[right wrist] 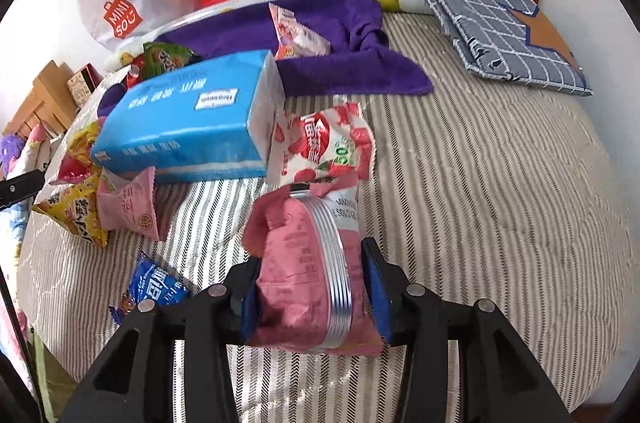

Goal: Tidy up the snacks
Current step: 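Grasp the pink silver-banded bag with the right gripper while the left grasps the yellow-pink chip bag, then carry the pink bag and yellow-pink chip bag over the purple towel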

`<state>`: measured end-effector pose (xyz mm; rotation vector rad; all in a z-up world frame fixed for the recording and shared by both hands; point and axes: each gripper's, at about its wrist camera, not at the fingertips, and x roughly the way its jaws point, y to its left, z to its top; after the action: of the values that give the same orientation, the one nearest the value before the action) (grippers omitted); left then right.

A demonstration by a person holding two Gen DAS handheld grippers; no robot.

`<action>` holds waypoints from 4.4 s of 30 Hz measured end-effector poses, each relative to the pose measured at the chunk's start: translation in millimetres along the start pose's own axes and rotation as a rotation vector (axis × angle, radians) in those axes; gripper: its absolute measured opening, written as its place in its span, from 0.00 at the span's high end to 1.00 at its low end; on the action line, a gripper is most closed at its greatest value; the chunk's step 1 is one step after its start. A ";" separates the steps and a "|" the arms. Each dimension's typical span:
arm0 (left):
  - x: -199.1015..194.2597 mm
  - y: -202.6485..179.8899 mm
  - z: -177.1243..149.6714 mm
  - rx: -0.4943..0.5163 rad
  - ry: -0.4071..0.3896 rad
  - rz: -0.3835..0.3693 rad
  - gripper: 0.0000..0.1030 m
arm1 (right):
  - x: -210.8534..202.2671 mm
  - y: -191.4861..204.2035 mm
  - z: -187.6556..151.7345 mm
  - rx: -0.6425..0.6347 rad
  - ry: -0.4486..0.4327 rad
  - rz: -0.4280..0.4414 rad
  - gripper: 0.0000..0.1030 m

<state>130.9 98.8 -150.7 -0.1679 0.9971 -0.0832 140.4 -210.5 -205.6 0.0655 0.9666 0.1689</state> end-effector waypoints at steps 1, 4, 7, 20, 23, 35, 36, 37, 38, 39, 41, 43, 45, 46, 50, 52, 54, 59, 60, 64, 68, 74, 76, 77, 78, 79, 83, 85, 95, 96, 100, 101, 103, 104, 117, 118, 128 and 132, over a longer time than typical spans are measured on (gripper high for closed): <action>0.6 -0.2 0.0 0.000 -0.001 -0.002 0.37 | -1.6 1.1 -0.5 -0.004 -0.009 -0.001 0.62; 3.2 -0.6 1.4 0.000 0.002 -0.008 0.37 | -9.3 3.4 -1.7 -0.023 -0.039 -0.025 0.62; 3.6 -1.2 4.7 -0.010 -0.010 -0.030 0.37 | -18.8 4.3 -2.3 -0.032 -0.064 -0.030 0.62; 15.7 -14.5 32.3 -0.013 -0.036 0.000 0.34 | -43.5 -1.7 4.5 -0.026 -0.118 -0.078 0.62; 26.4 -15.4 39.5 -0.027 -0.019 0.008 0.34 | -45.4 -3.2 5.2 -0.027 -0.121 -0.087 0.62; 61.2 -22.2 56.6 -0.021 0.037 0.122 0.34 | -52.0 -2.2 5.2 -0.030 -0.143 -0.138 0.62; 64.1 -20.6 56.8 -0.029 0.050 0.112 0.34 | -52.6 -1.9 5.1 -0.030 -0.144 -0.142 0.62; 66.6 -19.3 56.7 -0.035 0.060 0.113 0.35 | -53.2 -1.1 5.0 -0.030 -0.144 -0.145 0.62; 67.9 -18.0 56.5 -0.037 0.063 0.109 0.37 | -54.1 -0.2 5.5 -0.031 -0.145 -0.148 0.62; 66.9 -17.0 56.2 -0.037 0.057 0.094 0.39 | -55.2 1.1 6.0 -0.031 -0.148 -0.153 0.62; 64.5 -15.7 55.7 -0.034 0.058 0.083 0.41 | -58.3 4.4 7.7 -0.031 -0.156 -0.160 0.62; 59.6 -13.3 54.9 -0.033 0.047 0.071 0.41 | -62.3 7.3 9.0 -0.029 -0.166 -0.162 0.62; 51.7 -8.7 53.7 -0.041 0.037 0.045 0.41 | -68.8 13.5 10.2 -0.028 -0.182 -0.163 0.62; 47.6 -6.2 52.4 -0.046 0.031 0.032 0.42 | -71.4 15.9 10.8 -0.027 -0.187 -0.163 0.62; 34.5 2.8 50.4 -0.044 0.006 0.021 0.42 | -79.9 26.3 12.7 -0.023 -0.199 -0.170 0.62; 29.1 8.5 48.9 -0.046 -0.001 0.010 0.42 | -83.7 31.8 13.2 -0.018 -0.204 -0.172 0.62; 24.6 13.8 48.2 -0.044 -0.009 -0.003 0.42 | -86.6 35.4 13.5 -0.008 -0.207 -0.169 0.62; 16.4 20.4 46.6 -0.027 -0.029 -0.020 0.41 | -88.8 42.2 13.3 0.031 -0.207 -0.168 0.62; 14.6 20.6 46.4 -0.018 -0.037 -0.021 0.41 | -88.8 43.2 13.0 0.041 -0.206 -0.165 0.62; 11.7 20.4 45.6 0.005 -0.041 -0.026 0.41 | -88.3 44.8 12.8 0.066 -0.201 -0.172 0.62; 11.7 18.1 46.8 0.020 -0.038 -0.039 0.41 | -89.4 42.7 15.2 0.082 -0.212 -0.188 0.62; 11.7 9.9 48.7 0.049 -0.039 -0.056 0.41 | -89.8 38.9 18.6 0.100 -0.230 -0.202 0.62; 13.7 6.9 47.9 0.060 -0.037 -0.056 0.41 | -87.2 37.7 18.9 0.105 -0.229 -0.205 0.62; 15.1 5.8 47.1 0.064 -0.032 -0.055 0.41 | -86.1 36.7 19.2 0.107 -0.226 -0.205 0.62; 15.5 5.4 46.4 0.068 -0.030 -0.059 0.41 | -83.9 36.4 19.3 0.110 -0.223 -0.204 0.62; 15.3 5.5 45.8 0.069 -0.031 -0.061 0.41 | -82.6 36.5 19.1 0.110 -0.221 -0.204 0.62; 9.8 6.9 45.6 0.071 -0.048 -0.054 0.41 | -80.4 39.4 20.0 0.103 -0.222 -0.200 0.62; 6.4 7.0 46.8 0.073 -0.058 -0.050 0.41 | -81.8 42.5 22.3 0.096 -0.228 -0.190 0.62; -6.8 -6.9 61.7 0.104 -0.102 -0.036 0.41 | -86.0 55.3 50.5 0.052 -0.284 -0.152 0.62; -8.5 -10.2 64.3 0.111 -0.109 -0.037 0.41 | -87.0 56.0 54.8 0.048 -0.295 -0.147 0.62; -16.4 -24.5 76.1 0.129 -0.140 -0.038 0.41 | -88.7 54.9 73.9 0.035 -0.323 -0.131 0.62; -19.5 -29.4 80.1 0.137 -0.154 -0.045 0.41 | -88.9 54.6 79.2 0.032 -0.331 -0.127 0.62; -23.0 -37.7 87.8 0.149 -0.169 -0.041 0.41 | -89.0 54.5 89.7 0.018 -0.347 -0.123 0.62; -24.9 -42.3 92.3 0.156 -0.181 -0.043 0.41 | -88.7 54.7 95.1 0.012 -0.355 -0.124 0.62; 11.0 -58.9 143.2 0.147 -0.189 -0.079 0.41 | -45.2 53.1 148.0 -0.034 -0.376 -0.121 0.62; 14.9 -56.6 145.5 0.138 -0.190 -0.076 0.41 | -41.5 52.1 149.9 -0.033 -0.374 -0.118 0.62; 54.6 -38.4 165.6 0.102 -0.181 -0.027 0.41 | 9.3 49.9 180.2 -0.050 -0.349 -0.090 0.62; 69.5 -36.3 171.5 0.110 -0.169 -0.001 0.41 | 28.0 50.9 191.7 -0.060 -0.344 -0.082 0.62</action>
<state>313.0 70.6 -110.7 -0.0736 0.8220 -0.1220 307.9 -151.8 -113.0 -0.0009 0.6195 0.1060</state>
